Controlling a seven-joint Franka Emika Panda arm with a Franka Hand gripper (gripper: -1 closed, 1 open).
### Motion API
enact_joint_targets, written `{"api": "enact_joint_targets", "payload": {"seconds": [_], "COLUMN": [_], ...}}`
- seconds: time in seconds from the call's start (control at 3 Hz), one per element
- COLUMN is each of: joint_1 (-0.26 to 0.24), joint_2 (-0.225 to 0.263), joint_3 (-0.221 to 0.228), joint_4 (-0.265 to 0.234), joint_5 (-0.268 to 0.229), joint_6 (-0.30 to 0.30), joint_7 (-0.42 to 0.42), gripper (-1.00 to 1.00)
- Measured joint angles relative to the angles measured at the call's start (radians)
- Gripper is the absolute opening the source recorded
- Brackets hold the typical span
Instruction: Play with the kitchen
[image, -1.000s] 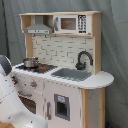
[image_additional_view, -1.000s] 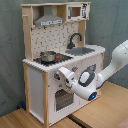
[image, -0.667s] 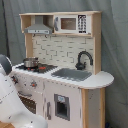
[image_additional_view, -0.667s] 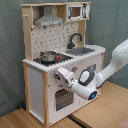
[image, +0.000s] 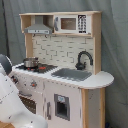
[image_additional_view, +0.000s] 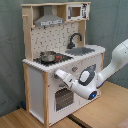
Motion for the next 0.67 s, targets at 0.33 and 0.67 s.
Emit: {"api": "enact_joint_targets", "payload": {"seconds": [0.33,0.67], "joint_1": [0.0,0.0], "joint_2": [0.0,0.0], "joint_3": [0.0,0.0], "joint_4": [0.001,0.002], "joint_5": [0.0,0.0], "joint_6": [-0.002,-0.003], "joint_7": [-0.109,-0.223], "gripper": [-1.0,-1.0]}}
